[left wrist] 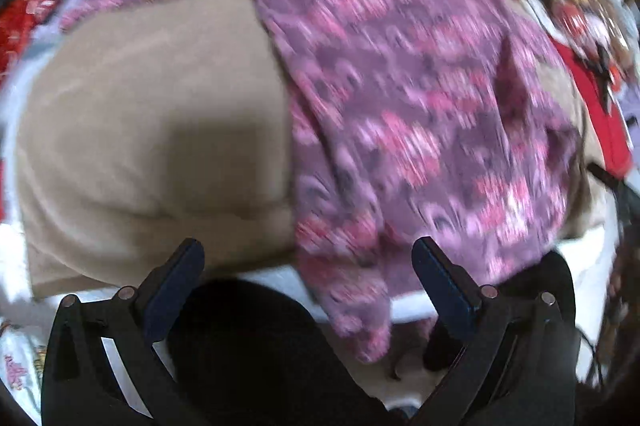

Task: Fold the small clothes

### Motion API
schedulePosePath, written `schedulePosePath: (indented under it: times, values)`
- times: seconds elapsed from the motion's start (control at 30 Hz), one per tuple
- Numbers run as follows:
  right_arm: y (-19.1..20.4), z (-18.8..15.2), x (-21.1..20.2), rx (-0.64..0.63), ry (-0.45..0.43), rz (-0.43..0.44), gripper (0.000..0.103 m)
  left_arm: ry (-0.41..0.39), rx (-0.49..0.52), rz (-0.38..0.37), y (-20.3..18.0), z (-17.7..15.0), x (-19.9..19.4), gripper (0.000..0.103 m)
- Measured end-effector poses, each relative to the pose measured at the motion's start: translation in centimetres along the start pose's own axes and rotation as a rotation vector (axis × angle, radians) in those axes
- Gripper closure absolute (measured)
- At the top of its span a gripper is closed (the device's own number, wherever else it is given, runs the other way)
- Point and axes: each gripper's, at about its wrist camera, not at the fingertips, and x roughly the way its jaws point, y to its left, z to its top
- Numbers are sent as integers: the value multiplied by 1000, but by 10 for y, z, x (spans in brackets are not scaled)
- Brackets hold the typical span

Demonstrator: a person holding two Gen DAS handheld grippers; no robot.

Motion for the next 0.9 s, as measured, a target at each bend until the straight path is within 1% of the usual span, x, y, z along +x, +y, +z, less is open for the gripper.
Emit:
schedulePosePath:
  times: [0.03, 0.07, 0.1, 0.13, 0.17, 0.2, 0.23, 0.3, 0.33, 0.37, 0.4, 0.43, 0.47, 0.5, 0.6, 0.67, 0.7, 0.77, 0.8, 0.83, 0.87, 0.9]
  values:
    - [2, 2, 6, -7, 10, 2, 12, 33, 16, -11, -6, -3, 8, 0]
    - [5, 4, 13, -19, 20, 8, 18, 54, 24, -20, -11, -4, 13, 0]
    - [8, 5, 18, -30, 27, 20, 23, 63, 25, -24, -16, -6, 18, 9]
    - [10, 7, 24, -45, 38, 41, 45, 67, 24, -27, -17, -6, 21, 35]
    - [14, 7, 29, -62, 53, 67, 87, 85, 24, -27, -18, -6, 23, 54]
    - [17, 7, 31, -76, 69, 95, 99, 106, 19, -16, -17, -4, 25, 82]
    - [20, 7, 31, -83, 73, 112, 100, 115, -7, -19, -10, -2, 24, 91]
    - [22, 5, 11, -99, 8, 189, 100, 121, -91, -97, 7, 2, 15, 97]
    - [21, 5, -2, -95, -24, 222, 100, 114, -135, -137, 17, 4, 5, 97]
    - [17, 5, -23, -75, -59, 278, 100, 101, -161, -163, 24, 5, -5, 97]
    - [13, 5, -42, -60, -88, 321, 100, 88, -165, -169, 28, 6, -14, 97]
    - [11, 5, -56, -58, -108, 337, 100, 83, -163, -156, 30, 7, -19, 97]
    - [9, 4, -70, -71, -119, 332, 100, 86, -159, -130, 31, 6, -22, 97]
    - [7, 4, -75, -78, -109, 320, 100, 95, -159, -102, 33, 5, -23, 97]
    - [-5, -13, -76, -63, -27, 289, 100, 126, -179, -99, 38, -2, -18, 98]
    - [-16, -34, -69, -44, 43, 270, 100, 152, -174, -60, 47, -10, -8, 98]
    - [-21, -46, -63, -41, 85, 246, 100, 176, -176, -41, 50, -15, -3, 98]
    - [-27, -64, -45, -24, 175, 208, 100, 198, -194, -40, 56, -17, 3, 98]
    - [-29, -68, -41, -16, 197, 199, 100, 188, -202, -61, 58, -16, 1, 98]
    - [-31, -69, -41, -9, 194, 185, 97, 166, -205, -82, 58, -14, -3, 98]
    - [-32, -66, -44, 4, 166, 192, 93, 132, -201, -96, 56, -9, -11, 98]
    - [-32, -60, -47, 17, 134, 199, 92, 102, -193, -102, 55, -6, -16, 96]
